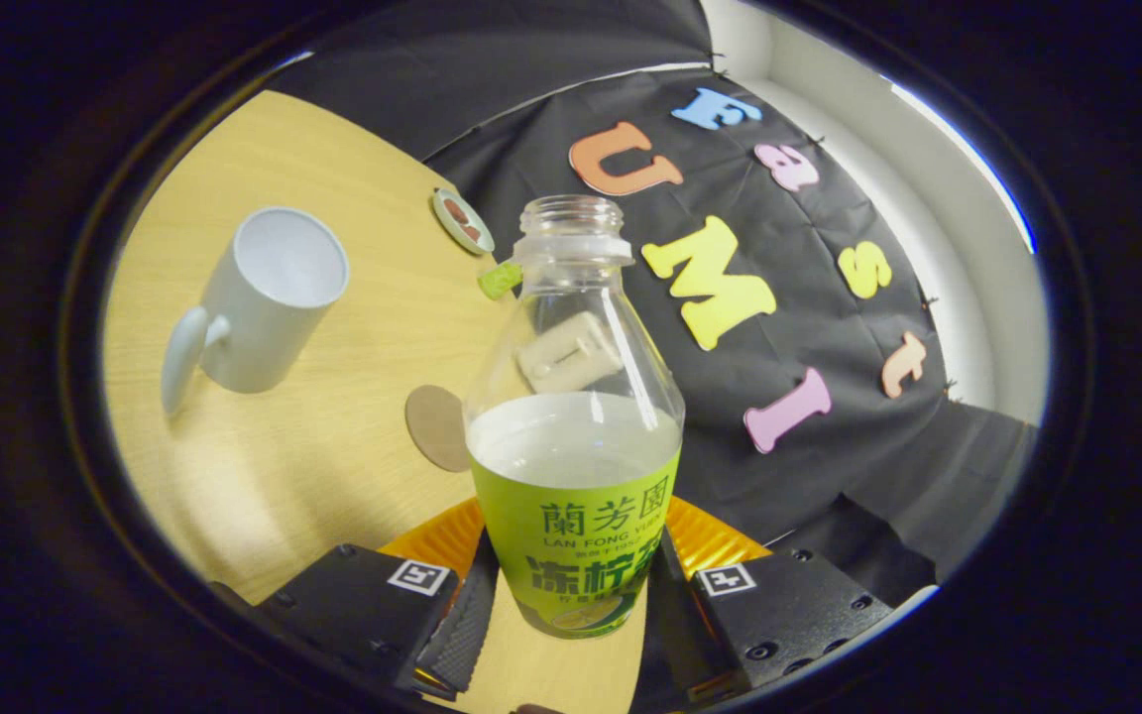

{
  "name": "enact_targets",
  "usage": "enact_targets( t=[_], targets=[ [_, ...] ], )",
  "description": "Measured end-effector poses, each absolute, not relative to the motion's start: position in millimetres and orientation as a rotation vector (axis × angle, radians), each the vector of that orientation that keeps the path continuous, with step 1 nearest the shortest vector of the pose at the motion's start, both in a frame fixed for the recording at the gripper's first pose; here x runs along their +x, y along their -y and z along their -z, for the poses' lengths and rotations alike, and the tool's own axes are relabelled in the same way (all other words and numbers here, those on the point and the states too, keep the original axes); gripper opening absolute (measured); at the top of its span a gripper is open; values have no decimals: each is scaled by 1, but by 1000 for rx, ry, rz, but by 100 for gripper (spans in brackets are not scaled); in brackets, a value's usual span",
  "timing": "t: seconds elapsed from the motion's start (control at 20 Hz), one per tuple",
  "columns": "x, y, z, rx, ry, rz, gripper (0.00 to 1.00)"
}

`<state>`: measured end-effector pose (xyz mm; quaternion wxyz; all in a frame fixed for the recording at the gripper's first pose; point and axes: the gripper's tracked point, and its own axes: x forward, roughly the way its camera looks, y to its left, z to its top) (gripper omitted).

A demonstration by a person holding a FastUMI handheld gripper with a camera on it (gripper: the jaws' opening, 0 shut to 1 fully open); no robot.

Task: Take the bottle from table, then pour the juice into the cup, finally place the bottle on the coaster

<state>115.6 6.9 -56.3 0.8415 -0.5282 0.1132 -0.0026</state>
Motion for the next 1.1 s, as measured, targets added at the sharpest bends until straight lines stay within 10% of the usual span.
enact_targets(
  t=[1.1],
  targets=[
    [138,-55,25,-1657,-45,46,76]
  ],
)
